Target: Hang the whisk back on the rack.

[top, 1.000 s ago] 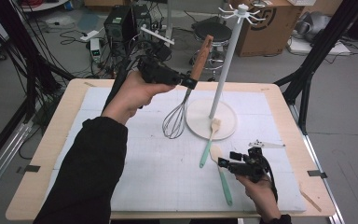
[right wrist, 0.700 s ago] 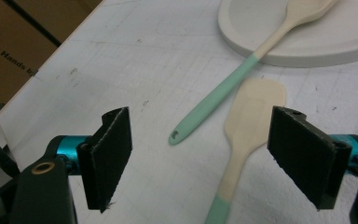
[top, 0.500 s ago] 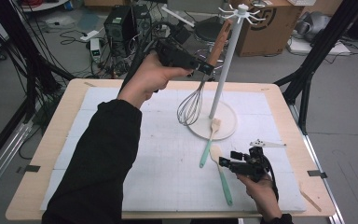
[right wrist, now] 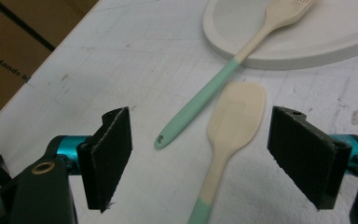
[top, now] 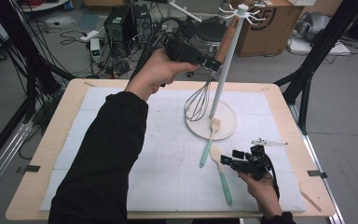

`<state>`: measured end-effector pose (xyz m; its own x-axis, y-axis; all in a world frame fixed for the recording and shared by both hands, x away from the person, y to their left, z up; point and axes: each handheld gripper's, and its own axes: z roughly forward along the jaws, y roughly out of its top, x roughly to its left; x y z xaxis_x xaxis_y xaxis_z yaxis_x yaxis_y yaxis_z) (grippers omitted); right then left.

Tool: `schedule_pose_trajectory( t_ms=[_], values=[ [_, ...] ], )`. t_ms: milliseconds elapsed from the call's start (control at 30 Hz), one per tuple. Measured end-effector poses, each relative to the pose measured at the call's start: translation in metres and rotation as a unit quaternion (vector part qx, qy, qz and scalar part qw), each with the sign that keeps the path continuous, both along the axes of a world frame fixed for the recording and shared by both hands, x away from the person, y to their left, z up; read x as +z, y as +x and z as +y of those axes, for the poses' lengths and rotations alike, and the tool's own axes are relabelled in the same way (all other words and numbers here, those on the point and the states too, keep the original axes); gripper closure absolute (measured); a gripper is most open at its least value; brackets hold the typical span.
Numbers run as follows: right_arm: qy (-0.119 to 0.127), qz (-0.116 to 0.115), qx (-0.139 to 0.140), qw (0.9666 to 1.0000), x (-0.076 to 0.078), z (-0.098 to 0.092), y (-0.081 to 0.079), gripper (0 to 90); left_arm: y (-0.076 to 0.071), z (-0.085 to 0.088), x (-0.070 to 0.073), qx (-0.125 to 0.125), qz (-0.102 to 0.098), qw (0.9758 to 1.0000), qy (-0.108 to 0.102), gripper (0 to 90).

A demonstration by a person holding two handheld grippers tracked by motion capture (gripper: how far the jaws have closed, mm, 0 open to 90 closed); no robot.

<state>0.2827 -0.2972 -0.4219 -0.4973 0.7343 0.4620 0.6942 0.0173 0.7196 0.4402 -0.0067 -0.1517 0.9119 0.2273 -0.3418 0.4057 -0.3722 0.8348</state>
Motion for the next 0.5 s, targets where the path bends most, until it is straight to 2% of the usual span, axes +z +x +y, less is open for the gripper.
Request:
schedule_pose_trajectory(
  t_ms=[167, 267, 500],
  values=[
    [-0.001, 0.002, 0.001, 1.0000, -0.001, 0.001, 0.004, 21.1, 0.008, 0.007, -0.001, -0.001, 0.008, 0.9999, -0.009, 73.8],
    [-0.001, 0.002, 0.000, 1.0000, -0.001, 0.001, 0.005, 21.1, 0.009, 0.000, -0.004, -0.018, 0.011, 0.9997, -0.008, 73.8],
    [-0.005, 0.002, -0.004, 1.0000, -0.002, -0.003, 0.006, 21.2, 0.011, -0.015, -0.006, -0.039, 0.017, 0.9990, -0.010, 73.8]
  ],
)
